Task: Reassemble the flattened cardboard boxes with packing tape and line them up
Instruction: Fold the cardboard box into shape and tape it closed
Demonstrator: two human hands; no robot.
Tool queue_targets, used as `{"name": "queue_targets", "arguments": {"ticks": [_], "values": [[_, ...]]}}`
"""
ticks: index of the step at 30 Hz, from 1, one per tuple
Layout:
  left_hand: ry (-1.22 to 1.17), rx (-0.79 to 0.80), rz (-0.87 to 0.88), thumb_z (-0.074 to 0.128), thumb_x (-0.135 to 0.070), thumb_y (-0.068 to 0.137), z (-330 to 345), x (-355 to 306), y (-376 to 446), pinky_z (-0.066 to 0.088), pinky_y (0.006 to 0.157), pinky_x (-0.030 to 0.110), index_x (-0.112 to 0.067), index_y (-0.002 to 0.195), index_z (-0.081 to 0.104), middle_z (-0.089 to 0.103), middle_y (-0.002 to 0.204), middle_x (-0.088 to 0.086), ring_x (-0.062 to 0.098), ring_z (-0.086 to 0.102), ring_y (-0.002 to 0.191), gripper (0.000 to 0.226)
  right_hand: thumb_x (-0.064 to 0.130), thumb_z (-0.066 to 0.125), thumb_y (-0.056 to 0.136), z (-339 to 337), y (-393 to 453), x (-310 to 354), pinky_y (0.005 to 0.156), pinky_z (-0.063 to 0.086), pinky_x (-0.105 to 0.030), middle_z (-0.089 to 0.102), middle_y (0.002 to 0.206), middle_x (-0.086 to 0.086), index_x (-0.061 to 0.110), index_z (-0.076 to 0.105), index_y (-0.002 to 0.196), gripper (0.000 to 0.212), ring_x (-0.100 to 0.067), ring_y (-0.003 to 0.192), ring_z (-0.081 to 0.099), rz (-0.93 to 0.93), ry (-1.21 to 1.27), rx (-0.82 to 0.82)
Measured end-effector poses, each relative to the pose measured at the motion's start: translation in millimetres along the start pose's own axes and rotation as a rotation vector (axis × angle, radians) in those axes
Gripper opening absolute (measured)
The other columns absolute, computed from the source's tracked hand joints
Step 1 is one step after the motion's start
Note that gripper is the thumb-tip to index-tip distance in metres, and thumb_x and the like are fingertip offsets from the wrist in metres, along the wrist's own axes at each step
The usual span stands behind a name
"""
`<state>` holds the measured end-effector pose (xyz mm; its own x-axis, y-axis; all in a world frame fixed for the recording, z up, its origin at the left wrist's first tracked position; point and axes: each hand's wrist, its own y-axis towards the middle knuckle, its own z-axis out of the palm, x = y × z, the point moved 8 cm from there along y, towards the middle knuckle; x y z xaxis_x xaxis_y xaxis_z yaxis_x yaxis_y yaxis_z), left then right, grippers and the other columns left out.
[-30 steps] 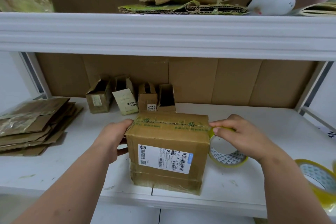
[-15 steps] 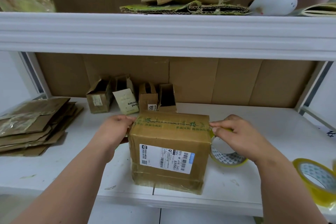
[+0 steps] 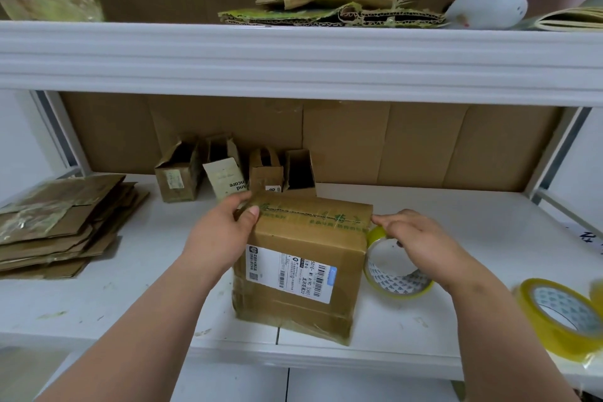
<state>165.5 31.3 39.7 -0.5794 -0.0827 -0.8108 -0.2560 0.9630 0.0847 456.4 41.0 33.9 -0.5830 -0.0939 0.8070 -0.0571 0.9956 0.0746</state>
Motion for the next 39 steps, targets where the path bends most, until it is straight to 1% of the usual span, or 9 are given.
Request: {"name": "queue_targets", "arguments": {"ticks": [5, 9, 14, 17, 20, 25, 28, 33, 39], "values": [[0.18, 0.108, 0.059, 0.041, -0.052, 0.1, 4.2, -3.9, 11.3, 0.038, 0.106, 0.038, -0.036, 0.144, 0.046, 0.046, 0.148, 0.001, 0.026, 0.043, 0.133, 0.047, 0.009, 0.058, 0.091, -2.9, -9.0, -6.5, 0.066, 0.036, -0.025, 0.063, 0.077, 0.01, 0.028, 0.073, 0.109, 0.031, -0.011, 0.071, 0.051, 0.063, 0.219, 0.06], [0.77, 0.034, 0.13, 0.027, -0.076, 0.089, 0.7, -21.2, 15.9, 0.025, 0.109, 0.046, -0.044, 0.147, 0.038, 0.029, 0.148, 0.0, 0.029, 0.025, 0.137, 0.067, 0.023, 0.076, 0.07, 5.3, -18.5, -4.0, 0.069, 0.033, -0.037, 0.059, 0.077, -0.018, 0.019, 0.075, 0.108, 0.039, -0.014, 0.06, 0.051, 0.028, 0.408, 0.163], [0.777, 0.091, 0.302, 0.017, -0.08, 0.085, 27.7, -46.8, -7.2, 0.028, 0.111, 0.044, -0.04, 0.148, 0.037, 0.037, 0.152, -0.001, 0.028, 0.03, 0.14, 0.077, 0.012, 0.087, 0.061, 18.3, -32.2, -1.2, 0.05, 0.043, -0.018, 0.066, 0.071, -0.009, 0.008, 0.072, 0.106, 0.048, -0.01, 0.047, 0.054, 0.033, 0.554, 0.204], [0.765, 0.265, 0.28, 0.018, -0.092, 0.065, 41.8, -46.5, -13.6, 0.023, 0.117, 0.044, -0.032, 0.154, 0.025, 0.025, 0.161, 0.002, 0.029, 0.023, 0.146, 0.108, 0.013, 0.086, 0.062, 29.6, -34.9, -0.6, 0.052, 0.047, -0.014, 0.073, 0.074, -0.002, 0.003, 0.069, 0.109, 0.05, -0.005, 0.059, 0.066, 0.028, 0.642, 0.188], [0.746, 0.356, 0.247, 0.023, -0.101, 0.059, 40.8, -40.7, -6.9, 0.015, 0.121, 0.048, -0.029, 0.157, 0.018, 0.013, 0.165, 0.002, 0.028, 0.01, 0.151, 0.122, 0.018, 0.069, 0.069, 41.2, -35.7, 1.1, 0.071, 0.056, -0.025, 0.075, 0.1, -0.014, 0.007, 0.07, 0.114, 0.046, -0.022, 0.092, 0.073, 0.035, 0.795, 0.173], [0.842, 0.266, 0.254, 0.029, -0.085, 0.081, 24.4, -42.7, 17.7, 0.013, 0.117, 0.049, -0.034, 0.154, 0.028, 0.014, 0.164, -0.006, 0.026, 0.009, 0.15, 0.089, 0.009, 0.058, 0.068, 66.1, -33.4, 7.1, 0.085, 0.058, -0.036, 0.071, 0.113, -0.019, 0.008, 0.066, 0.121, 0.053, -0.032, 0.106, 0.069, 0.043, 0.984, 0.209], [0.688, 0.239, 0.203, 0.014, -0.085, 0.076, 22.4, -31.5, 29.0, 0.017, 0.118, 0.048, -0.035, 0.151, 0.033, 0.023, 0.162, -0.005, 0.024, 0.016, 0.15, 0.093, 0.009, 0.061, 0.069, 81.8, -36.7, 14.2, 0.087, 0.058, -0.034, 0.071, 0.115, -0.016, 0.009, 0.065, 0.122, 0.053, -0.03, 0.107, 0.068, 0.026, 0.993, 0.272], [0.697, 0.26, 0.161, 0.032, -0.084, 0.082, 27.3, -22.1, 36.6, 0.018, 0.118, 0.047, -0.04, 0.147, 0.032, 0.026, 0.16, -0.004, 0.025, 0.018, 0.149, 0.079, 0.012, 0.063, 0.074, 90.8, -41.6, 10.9, 0.092, 0.056, -0.039, 0.069, 0.121, -0.015, 0.013, 0.062, 0.127, 0.054, -0.031, 0.112, 0.066, 0.019, 1.026, 0.284], [0.615, 0.08, 0.34, 0.047, -0.061, 0.093, 27.3, -48.4, 14.2, 0.034, 0.111, 0.037, -0.029, 0.141, 0.052, 0.042, 0.149, 0.002, 0.023, 0.038, 0.137, 0.058, 0.019, 0.07, 0.08, 92.9, -42.4, 14.0, 0.077, 0.057, -0.032, 0.073, 0.109, -0.005, 0.017, 0.049, 0.128, 0.052, -0.021, 0.098, 0.07, -0.026, 1.004, 0.194]]}}
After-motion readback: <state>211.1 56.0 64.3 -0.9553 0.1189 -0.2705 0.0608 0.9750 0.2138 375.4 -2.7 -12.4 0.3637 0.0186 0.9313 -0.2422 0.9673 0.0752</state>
